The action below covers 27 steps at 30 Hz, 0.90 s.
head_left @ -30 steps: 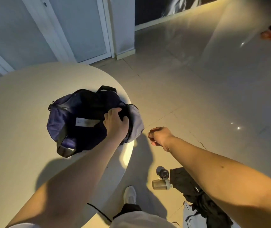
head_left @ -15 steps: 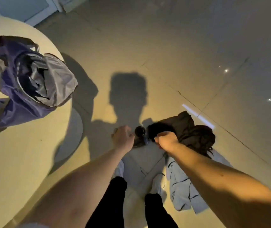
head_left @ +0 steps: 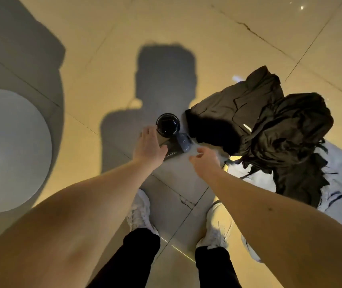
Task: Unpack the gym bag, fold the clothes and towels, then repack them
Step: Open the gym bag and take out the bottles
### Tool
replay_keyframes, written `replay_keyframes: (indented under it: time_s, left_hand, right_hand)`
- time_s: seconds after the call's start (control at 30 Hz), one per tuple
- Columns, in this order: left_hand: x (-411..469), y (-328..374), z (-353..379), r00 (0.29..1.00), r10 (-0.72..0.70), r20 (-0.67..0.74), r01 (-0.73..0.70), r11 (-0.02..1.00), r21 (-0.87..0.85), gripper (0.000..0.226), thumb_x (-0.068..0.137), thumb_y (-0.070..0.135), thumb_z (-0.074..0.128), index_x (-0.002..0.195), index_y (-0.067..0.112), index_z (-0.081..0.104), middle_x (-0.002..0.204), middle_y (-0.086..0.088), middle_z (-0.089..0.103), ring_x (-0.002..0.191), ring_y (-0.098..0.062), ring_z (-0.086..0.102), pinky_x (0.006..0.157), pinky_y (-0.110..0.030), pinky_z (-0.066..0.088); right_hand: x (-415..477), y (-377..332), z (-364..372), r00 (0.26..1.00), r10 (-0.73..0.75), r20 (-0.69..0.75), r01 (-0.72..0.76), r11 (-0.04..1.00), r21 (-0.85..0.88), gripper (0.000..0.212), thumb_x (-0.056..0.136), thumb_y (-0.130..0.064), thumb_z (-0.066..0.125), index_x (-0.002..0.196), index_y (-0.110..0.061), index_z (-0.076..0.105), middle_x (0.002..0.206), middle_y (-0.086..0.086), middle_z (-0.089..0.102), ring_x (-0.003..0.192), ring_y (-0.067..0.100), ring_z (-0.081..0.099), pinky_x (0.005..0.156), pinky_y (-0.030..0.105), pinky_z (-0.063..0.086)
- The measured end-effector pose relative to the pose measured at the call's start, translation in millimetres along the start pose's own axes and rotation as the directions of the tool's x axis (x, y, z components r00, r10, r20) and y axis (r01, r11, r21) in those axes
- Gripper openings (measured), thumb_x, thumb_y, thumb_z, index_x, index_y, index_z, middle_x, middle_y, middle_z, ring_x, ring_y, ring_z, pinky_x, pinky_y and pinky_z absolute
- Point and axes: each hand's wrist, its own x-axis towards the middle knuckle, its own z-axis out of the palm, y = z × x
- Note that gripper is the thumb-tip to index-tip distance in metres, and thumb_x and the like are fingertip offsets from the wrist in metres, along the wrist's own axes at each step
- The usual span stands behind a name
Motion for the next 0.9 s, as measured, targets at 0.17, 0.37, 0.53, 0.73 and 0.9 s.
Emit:
replay_keyframes:
  time_s: [0.17,0.37,0.53,0.73,0.9]
  left_hand:
    - [58.6,-12.9,40.2,0.987,0.159,-0.015,-0.158,0.985,0.075,0.095,0.081,0.038,0.076,0.154,0.031,0.017,0.156,-0.001,0.021,0.142,-0.03,0.024,0.106,-0.052,0.043]
    - [94.3,-19.4,61.0,0.969,0.244,-0.028,-0.236,0.956,0.173,0.084,0.084,0.037,0.078,0.151,0.031,0.028,0.161,0.0,0.019,0.149,-0.03,0.015,0.104,-0.054,0.046]
    - [95.3,-16.4,56.5,0.966,0.254,-0.04,-0.244,0.956,0.165,0.068,0.08,0.028,0.08,0.134,0.027,0.038,0.143,-0.002,0.039,0.136,-0.031,0.037,0.095,-0.054,0.052]
    - [18.1,-3.4,-1.3,0.993,0.119,-0.023,-0.115,0.985,0.131,0.074,0.08,0.026,0.082,0.139,0.025,0.036,0.143,-0.001,0.04,0.136,-0.03,0.037,0.099,-0.054,0.051]
    - [-86.7,57.1,-114.6,0.994,0.053,-0.098,-0.045,0.995,0.084,0.066,0.082,0.03,0.078,0.136,0.024,0.041,0.14,0.002,0.043,0.134,-0.029,0.039,0.088,-0.049,0.054]
  right_hand:
    - [78.4,16.2,56.9,0.995,0.052,-0.091,-0.043,0.994,0.102,0.081,0.09,-0.035,0.07,0.156,-0.026,0.023,0.148,0.014,0.035,0.127,0.036,0.05,0.098,0.045,0.052]
    - [132.6,21.7,96.8,0.995,0.042,-0.093,-0.032,0.993,0.11,0.11,0.077,-0.045,0.083,0.16,-0.032,0.011,0.158,0.009,0.024,0.138,0.035,0.04,0.103,0.05,0.051]
    - [142.7,24.0,101.4,0.981,-0.023,-0.191,0.05,0.989,0.139,0.085,0.071,-0.035,0.089,0.143,-0.027,0.044,0.135,0.004,0.052,0.109,0.022,0.059,0.079,0.03,0.055]
    - [51.7,11.8,46.0,0.964,-0.038,-0.263,0.063,0.994,0.085,0.081,0.071,-0.029,0.089,0.138,-0.032,0.044,0.126,0.002,0.04,0.11,0.026,0.052,0.09,0.041,0.056]
    - [-79.8,-50.3,-36.1,0.953,-0.199,-0.229,0.179,0.978,-0.107,0.083,0.064,-0.038,0.089,0.133,-0.038,0.043,0.127,0.002,0.041,0.113,0.028,0.05,0.097,0.052,0.051]
